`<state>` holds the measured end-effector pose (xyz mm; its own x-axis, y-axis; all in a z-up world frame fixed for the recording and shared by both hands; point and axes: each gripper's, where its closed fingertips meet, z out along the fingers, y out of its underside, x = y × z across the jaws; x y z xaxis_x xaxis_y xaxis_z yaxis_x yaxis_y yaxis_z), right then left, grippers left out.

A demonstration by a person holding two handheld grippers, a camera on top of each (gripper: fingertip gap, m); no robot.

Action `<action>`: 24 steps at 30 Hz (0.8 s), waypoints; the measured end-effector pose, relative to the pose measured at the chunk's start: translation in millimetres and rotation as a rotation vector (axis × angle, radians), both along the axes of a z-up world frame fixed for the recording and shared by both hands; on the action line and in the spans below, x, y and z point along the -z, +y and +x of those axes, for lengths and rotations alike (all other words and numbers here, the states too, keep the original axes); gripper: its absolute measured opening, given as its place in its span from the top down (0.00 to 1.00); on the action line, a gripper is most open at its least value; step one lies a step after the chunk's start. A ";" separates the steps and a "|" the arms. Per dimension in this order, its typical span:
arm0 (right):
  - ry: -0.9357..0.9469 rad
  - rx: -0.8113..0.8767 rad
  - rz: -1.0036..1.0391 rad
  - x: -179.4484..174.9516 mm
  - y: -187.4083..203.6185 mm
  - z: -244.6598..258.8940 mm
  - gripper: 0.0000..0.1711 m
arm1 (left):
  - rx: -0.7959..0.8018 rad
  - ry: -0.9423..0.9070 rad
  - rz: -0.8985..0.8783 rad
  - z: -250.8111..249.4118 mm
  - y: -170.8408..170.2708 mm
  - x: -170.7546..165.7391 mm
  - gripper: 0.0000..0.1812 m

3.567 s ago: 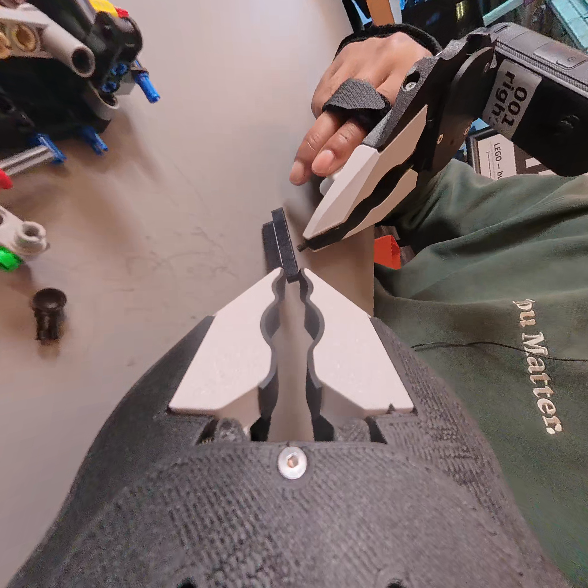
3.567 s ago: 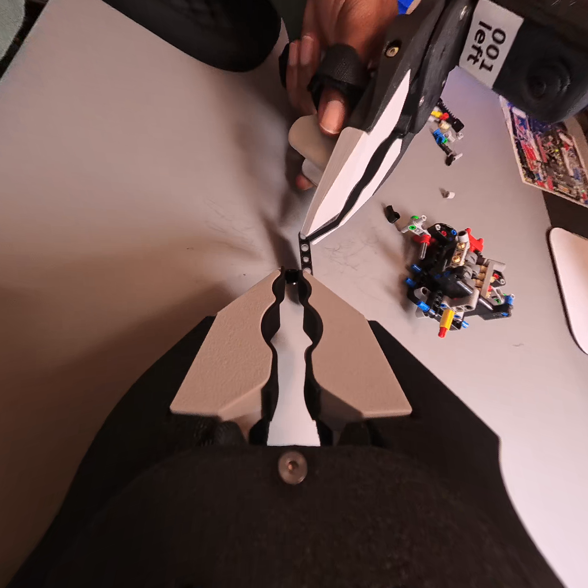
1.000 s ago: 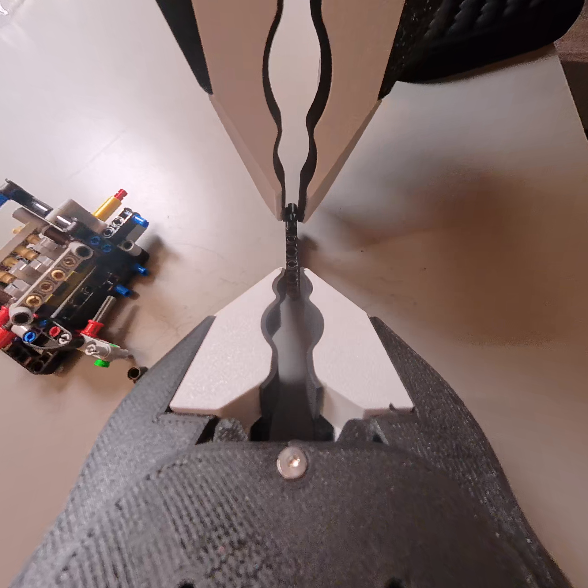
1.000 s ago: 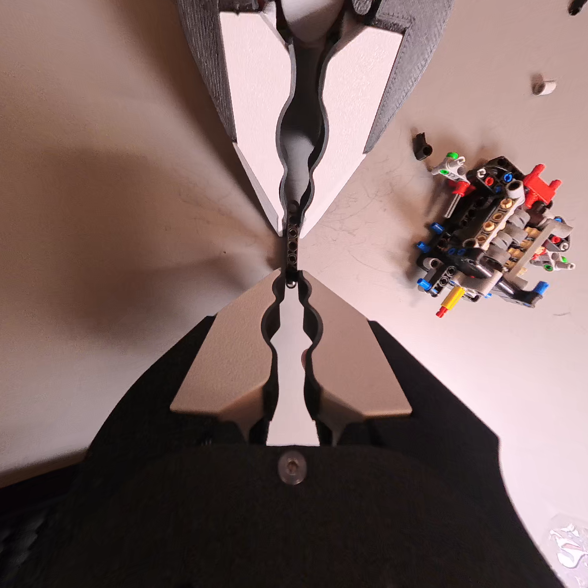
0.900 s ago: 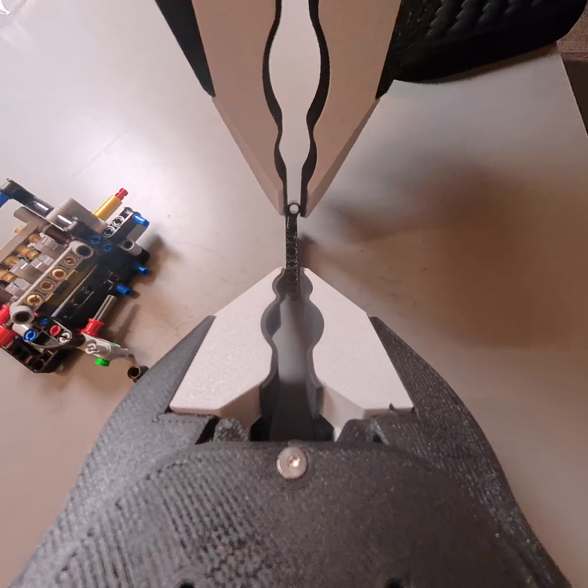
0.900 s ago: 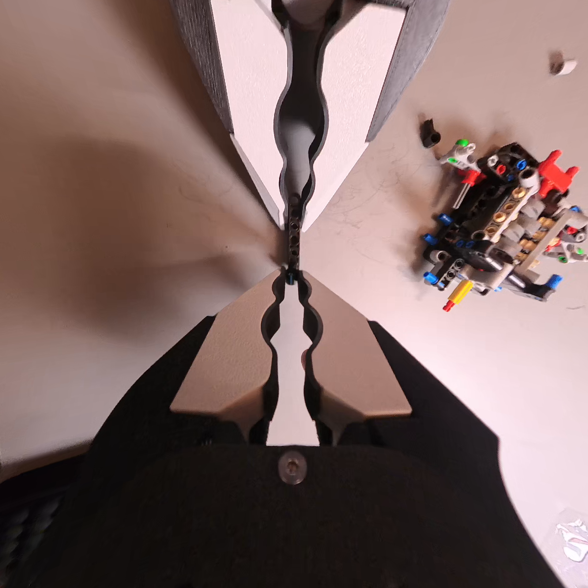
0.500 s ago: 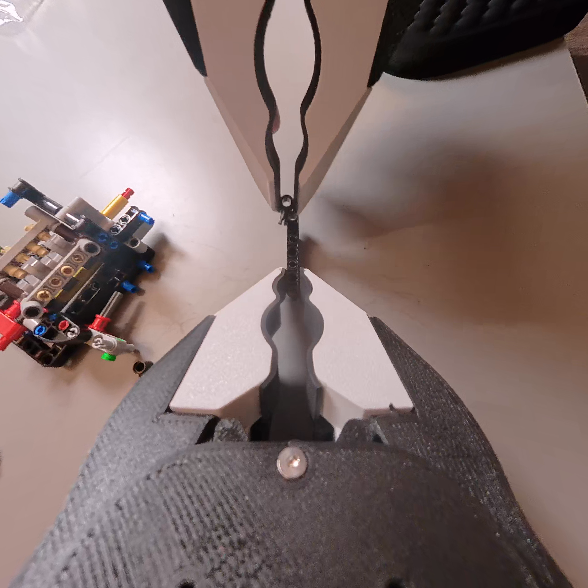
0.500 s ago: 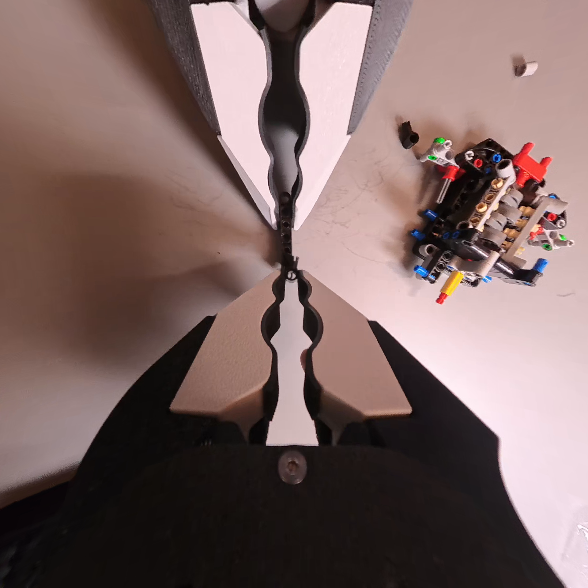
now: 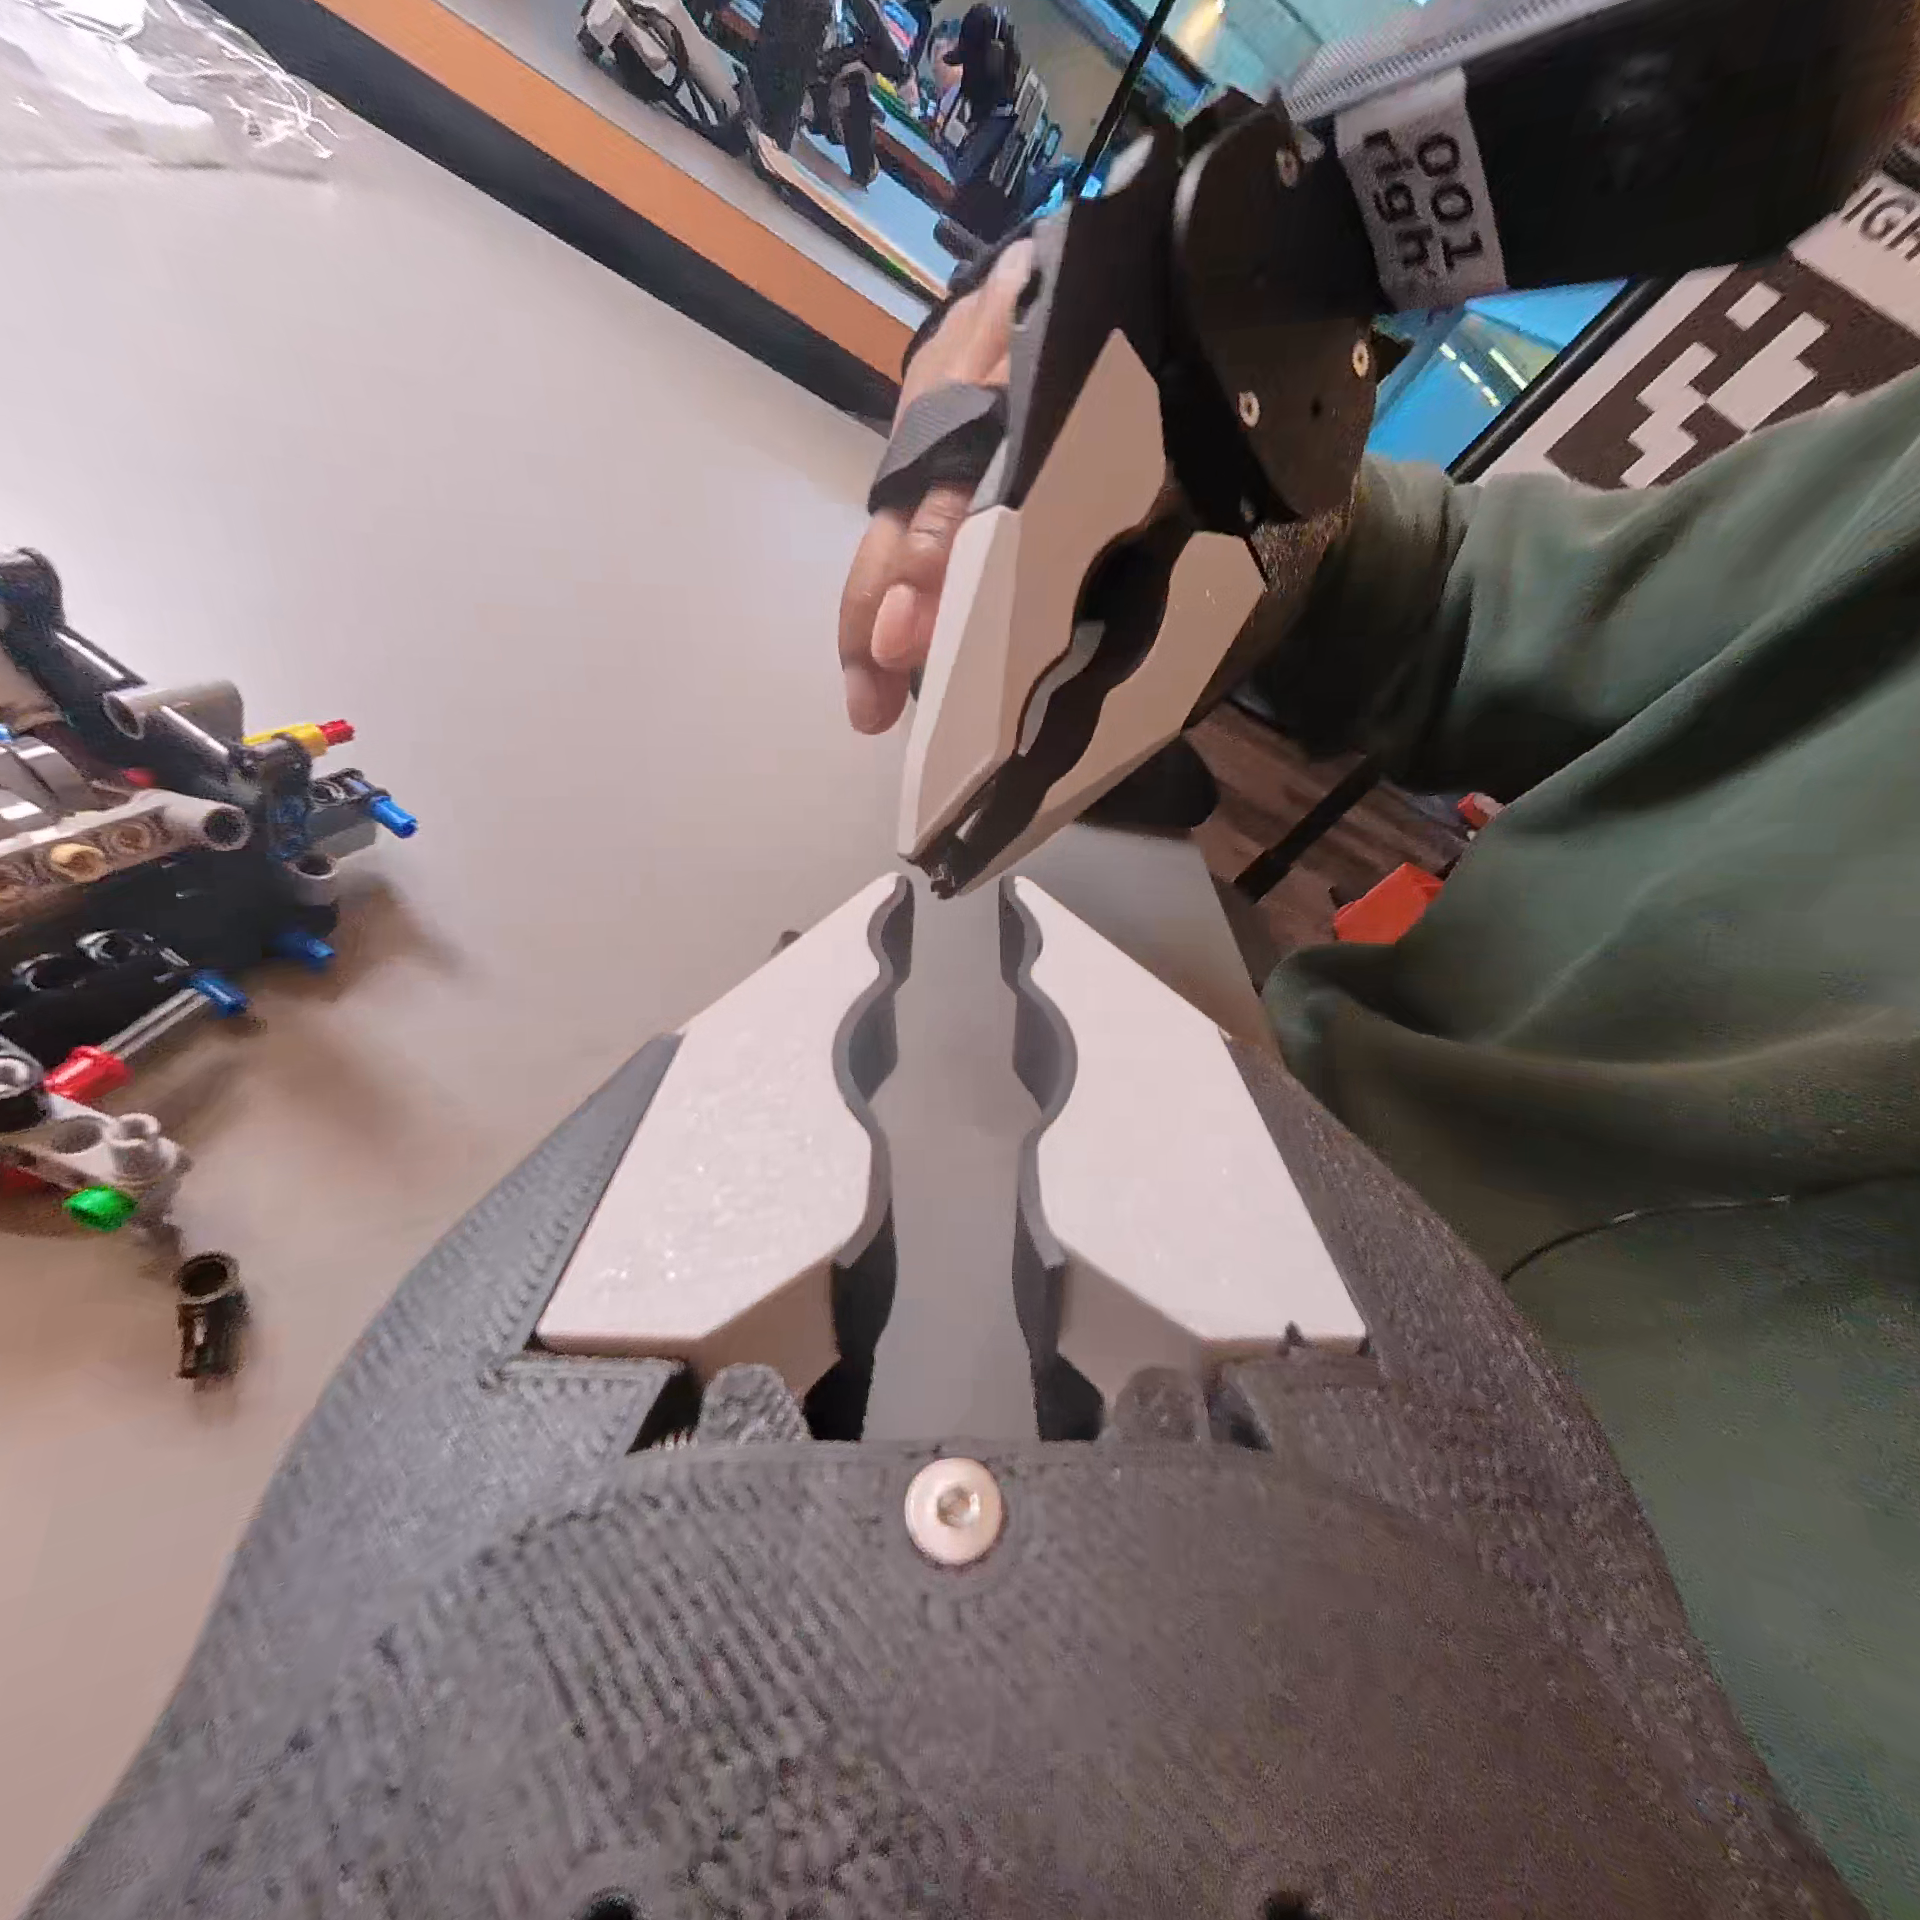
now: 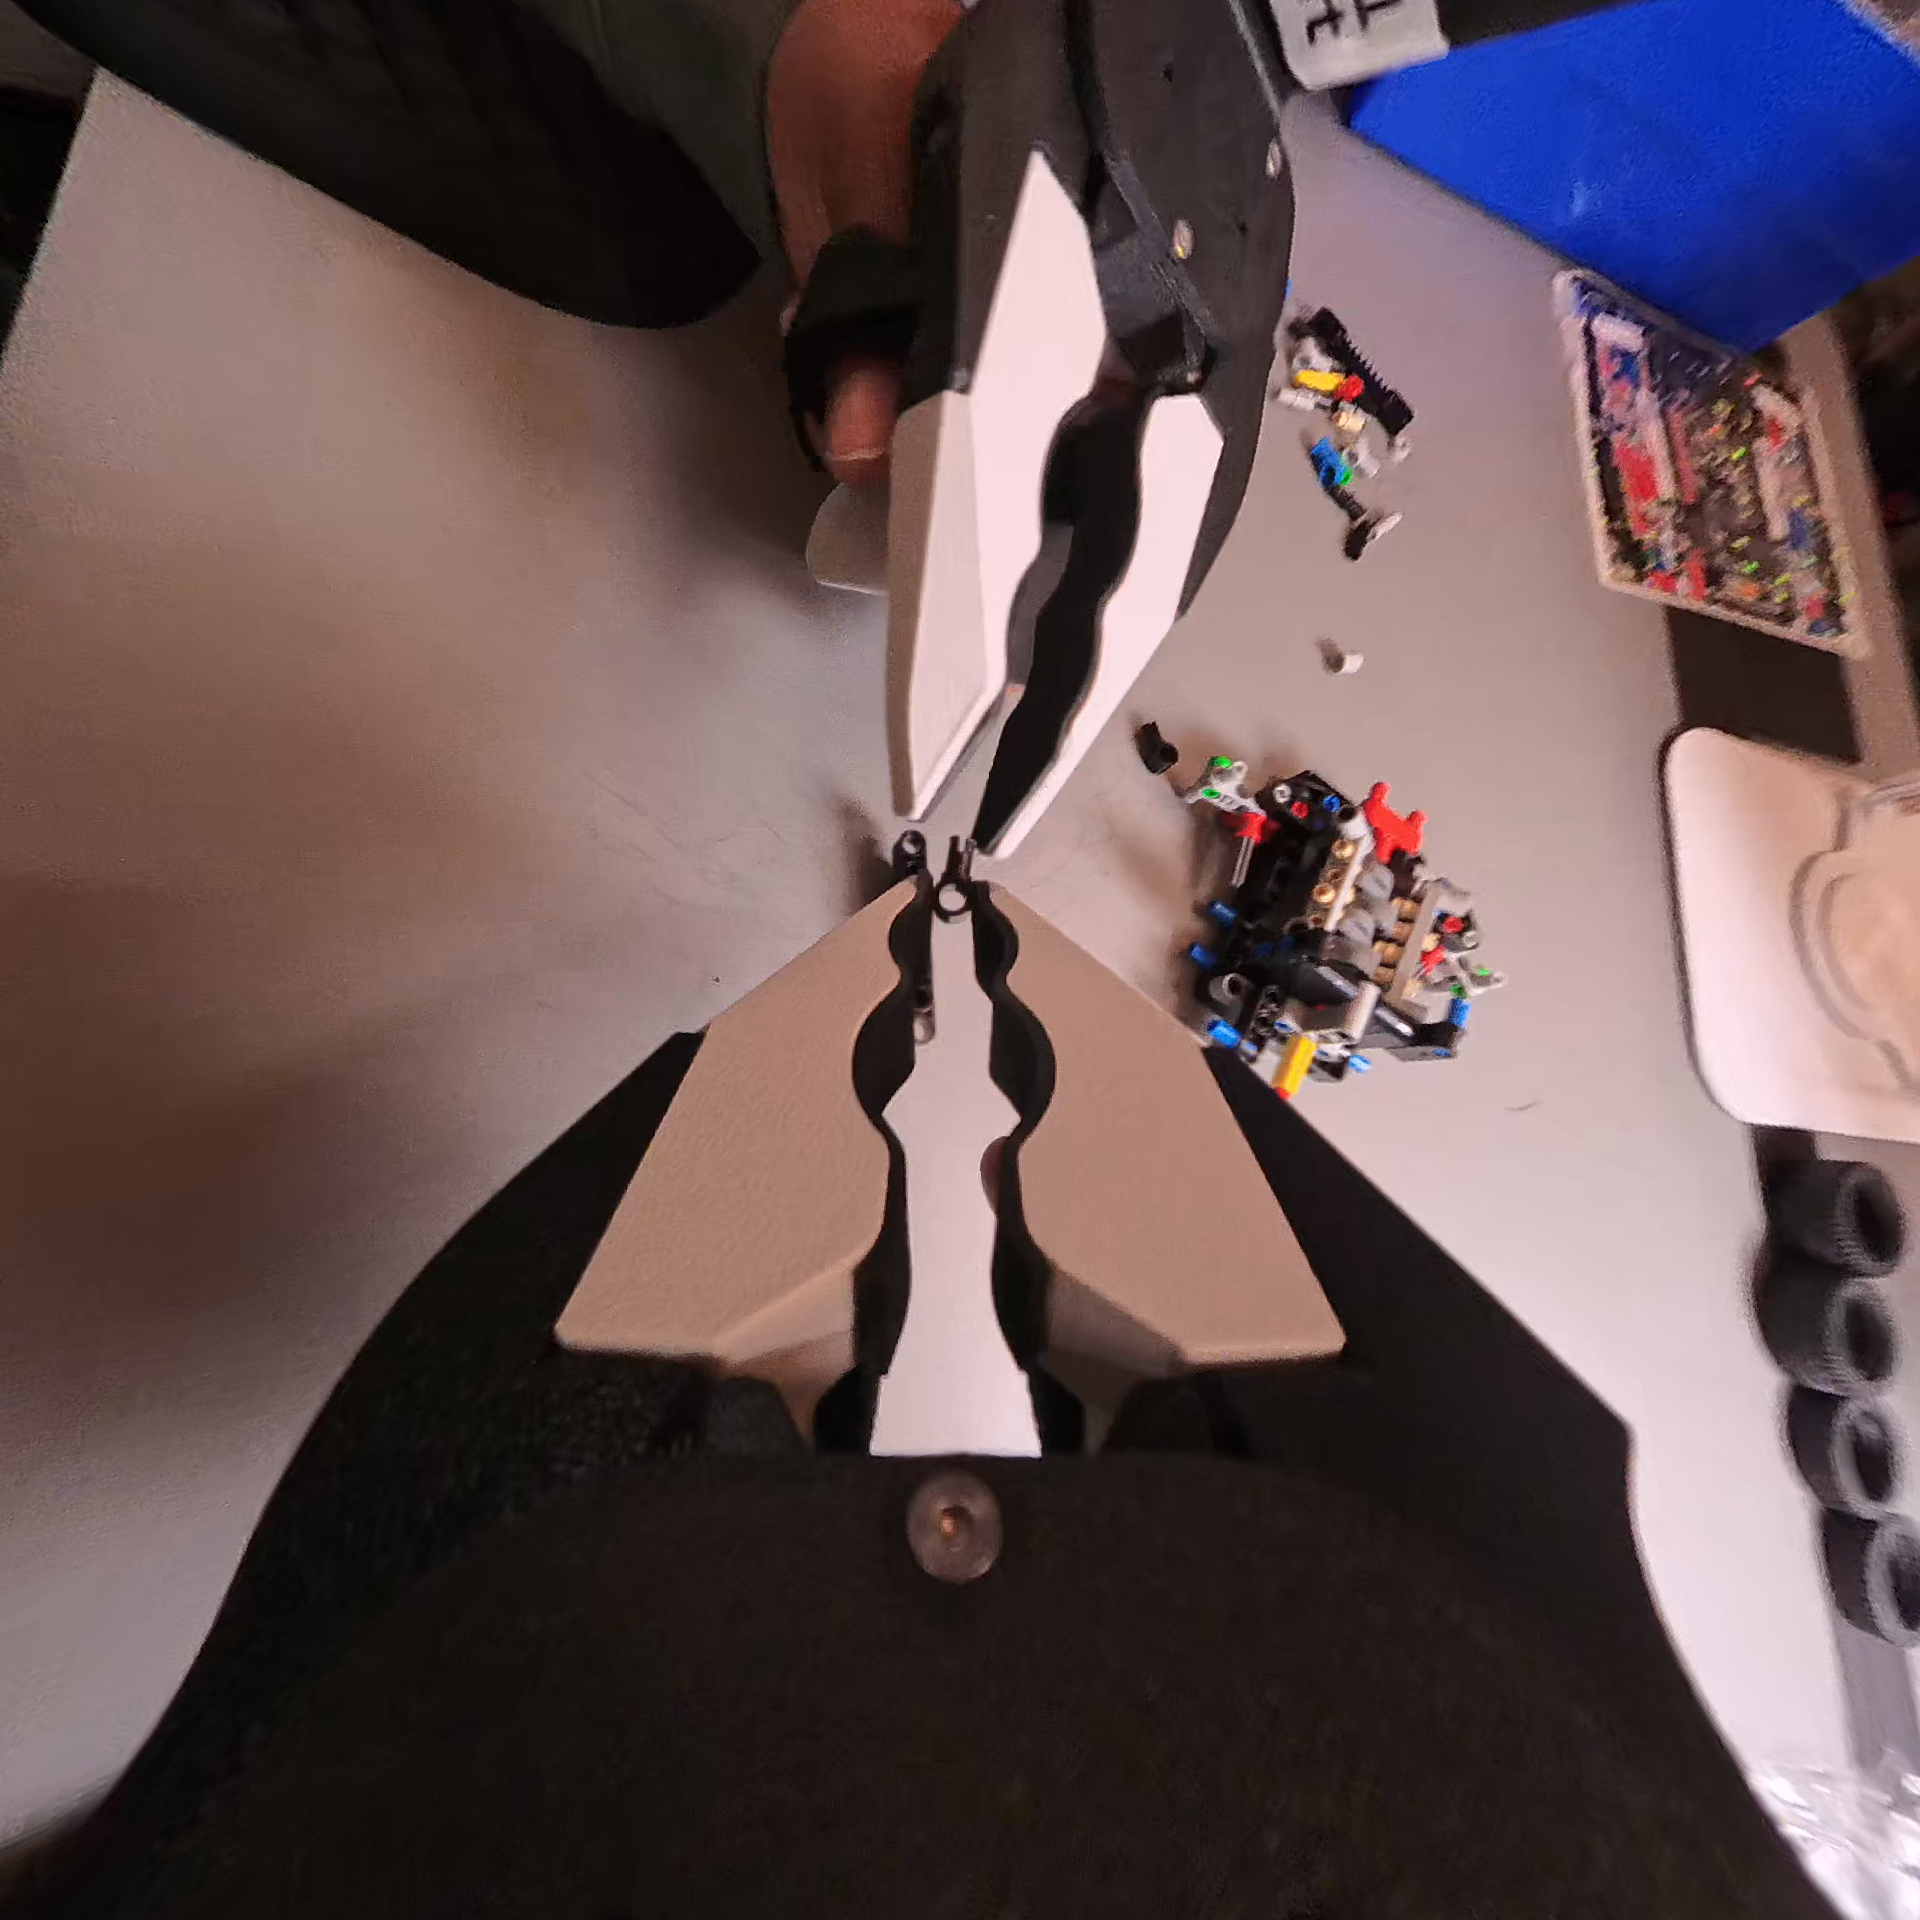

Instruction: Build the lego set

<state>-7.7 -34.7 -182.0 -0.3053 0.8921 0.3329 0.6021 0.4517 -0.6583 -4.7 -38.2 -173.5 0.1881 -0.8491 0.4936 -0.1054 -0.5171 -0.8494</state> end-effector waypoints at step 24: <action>0.230 0.034 0.131 -31.4 -2.7 -9.7 0.91 | -0.018 -0.092 0.118 -4.1 -1.7 -24.1 0.98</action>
